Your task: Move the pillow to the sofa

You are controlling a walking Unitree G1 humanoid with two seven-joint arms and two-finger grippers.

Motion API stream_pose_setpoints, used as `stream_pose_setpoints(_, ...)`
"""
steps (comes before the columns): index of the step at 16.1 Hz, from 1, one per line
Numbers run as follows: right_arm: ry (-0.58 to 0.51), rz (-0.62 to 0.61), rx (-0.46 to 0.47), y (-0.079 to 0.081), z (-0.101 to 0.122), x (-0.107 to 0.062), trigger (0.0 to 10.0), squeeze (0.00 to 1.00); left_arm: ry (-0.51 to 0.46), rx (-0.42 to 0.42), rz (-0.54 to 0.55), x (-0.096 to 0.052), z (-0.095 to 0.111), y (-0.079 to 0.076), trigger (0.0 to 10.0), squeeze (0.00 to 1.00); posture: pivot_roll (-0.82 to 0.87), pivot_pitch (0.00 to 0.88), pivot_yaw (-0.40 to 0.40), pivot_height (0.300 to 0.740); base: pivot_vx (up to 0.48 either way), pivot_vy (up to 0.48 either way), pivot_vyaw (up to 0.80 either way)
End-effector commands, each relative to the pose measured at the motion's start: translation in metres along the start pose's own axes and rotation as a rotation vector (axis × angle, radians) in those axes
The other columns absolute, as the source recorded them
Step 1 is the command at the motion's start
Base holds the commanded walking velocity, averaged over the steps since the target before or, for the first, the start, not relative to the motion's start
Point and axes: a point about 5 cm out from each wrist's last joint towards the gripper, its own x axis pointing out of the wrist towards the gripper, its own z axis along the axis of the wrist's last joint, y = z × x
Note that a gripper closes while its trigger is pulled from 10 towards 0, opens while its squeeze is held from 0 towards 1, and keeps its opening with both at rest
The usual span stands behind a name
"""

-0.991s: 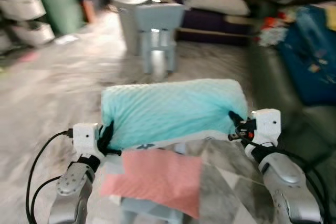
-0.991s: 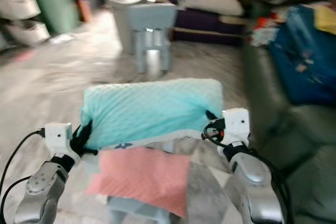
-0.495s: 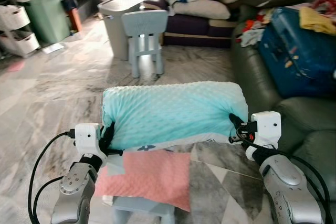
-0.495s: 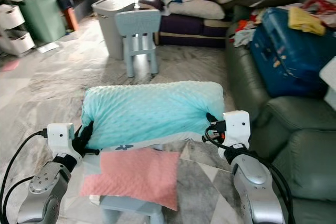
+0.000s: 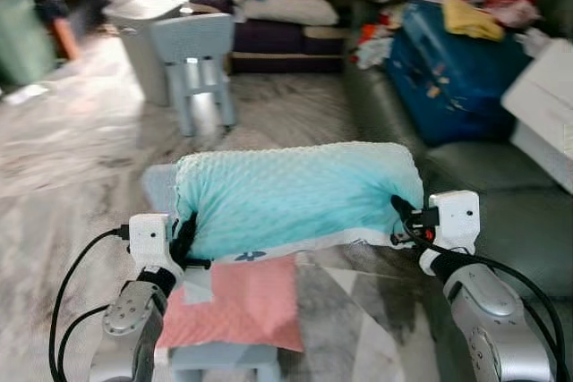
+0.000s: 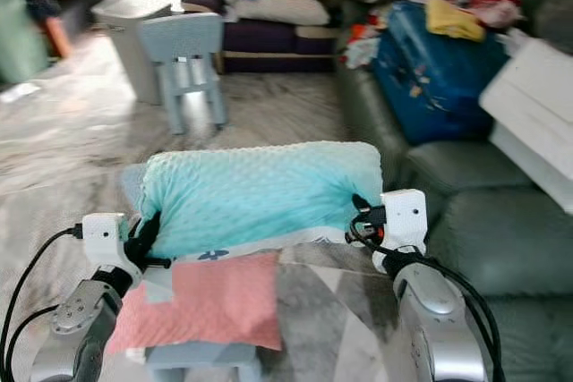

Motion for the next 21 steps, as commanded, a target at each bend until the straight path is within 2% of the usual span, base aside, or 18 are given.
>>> stream_pose_setpoints(1, -0.026, -0.031, -0.012, -0.008, 0.009, -0.002, 10.0, 0.00, -0.007, 0.002, 0.033, -0.003, 0.004, 0.007, 10.0, 0.00, -0.16, 0.000, -0.007, 0.740, 0.000, 0.000, -0.80)
stream_pose_setpoints(7, -0.019, -0.025, -0.018, -0.007, 0.009, -0.006, 10.0, 0.00, 0.001, -0.011, 0.008, -0.006, 0.002, 0.002, 10.0, 0.00, -0.17, 0.000, -0.011, 0.740, 0.000, 0.000, -0.80)
stream_pose_setpoints(21, -0.001, -0.031, -0.020, -0.008, 0.009, -0.015, 10.0, 0.00, 0.034, -0.021, -0.019, -0.008, -0.002, -0.005, 10.0, 0.00, -0.19, 0.000, -0.005, 0.740, 0.000, 0.000, 0.00)
